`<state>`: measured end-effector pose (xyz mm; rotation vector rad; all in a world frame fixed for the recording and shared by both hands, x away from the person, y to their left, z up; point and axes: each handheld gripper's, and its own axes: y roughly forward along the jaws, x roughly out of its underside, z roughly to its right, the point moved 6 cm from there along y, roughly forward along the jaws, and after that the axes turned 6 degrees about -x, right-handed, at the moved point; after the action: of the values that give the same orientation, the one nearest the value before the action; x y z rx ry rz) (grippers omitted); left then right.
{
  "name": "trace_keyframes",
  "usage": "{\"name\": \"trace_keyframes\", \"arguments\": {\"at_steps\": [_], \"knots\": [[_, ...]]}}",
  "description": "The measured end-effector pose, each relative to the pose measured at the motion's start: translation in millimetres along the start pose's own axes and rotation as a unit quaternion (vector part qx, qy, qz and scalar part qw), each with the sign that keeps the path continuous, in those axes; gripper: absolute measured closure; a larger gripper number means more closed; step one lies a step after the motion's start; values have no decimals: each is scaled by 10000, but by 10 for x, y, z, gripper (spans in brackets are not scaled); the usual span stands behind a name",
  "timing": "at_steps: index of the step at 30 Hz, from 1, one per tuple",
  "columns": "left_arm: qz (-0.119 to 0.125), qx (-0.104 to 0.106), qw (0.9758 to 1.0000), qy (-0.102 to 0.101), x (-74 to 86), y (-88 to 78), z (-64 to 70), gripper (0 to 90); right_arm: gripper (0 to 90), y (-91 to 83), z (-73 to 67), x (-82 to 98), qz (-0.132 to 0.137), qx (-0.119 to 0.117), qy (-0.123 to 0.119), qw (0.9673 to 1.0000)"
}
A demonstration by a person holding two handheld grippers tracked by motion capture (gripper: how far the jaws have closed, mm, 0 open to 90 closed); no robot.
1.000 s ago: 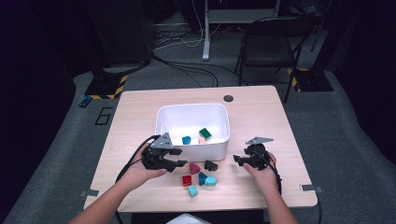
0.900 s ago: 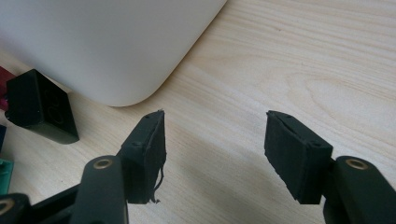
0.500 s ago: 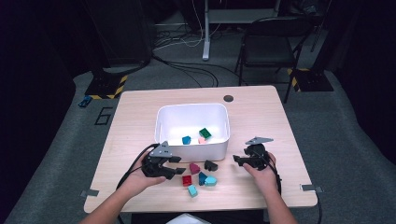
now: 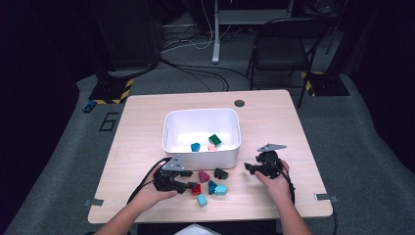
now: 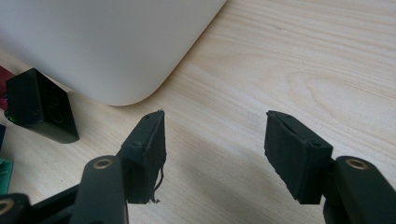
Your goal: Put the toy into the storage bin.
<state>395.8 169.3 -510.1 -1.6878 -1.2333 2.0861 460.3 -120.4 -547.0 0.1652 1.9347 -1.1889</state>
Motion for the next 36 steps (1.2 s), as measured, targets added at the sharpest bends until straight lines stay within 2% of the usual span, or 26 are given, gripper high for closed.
{"name": "trace_keyframes", "arguments": {"at_steps": [8, 13, 23, 27, 32, 36], "knots": [[-131, 30, 9999, 21, 65, 102, 6, 515, 380, 3, -2, -1, -4, -9, -9, 10000], [-107, 44, 9999, 17, 105, 179, 20, 514, 380, 6, -3, -3, 13, 0, 23, 10000], [-245, 162, 9996, -21, 178, 297, 56, 505, 379, 6, 0, -2, -5, -25, 0, 10000], [-251, 186, 9995, -72, 198, 319, 64, 506, 379, 6, 0, -2, -7, -27, -3, 10000], [-273, 189, 9994, -44, 209, 313, 64, 517, 379, 5, 1, -2, -4, -32, -1, 10000], [-251, 284, 9992, -96, 213, 322, 65, 563, 379, 9, 0, -2, -8, -22, 0, 10000]]}}
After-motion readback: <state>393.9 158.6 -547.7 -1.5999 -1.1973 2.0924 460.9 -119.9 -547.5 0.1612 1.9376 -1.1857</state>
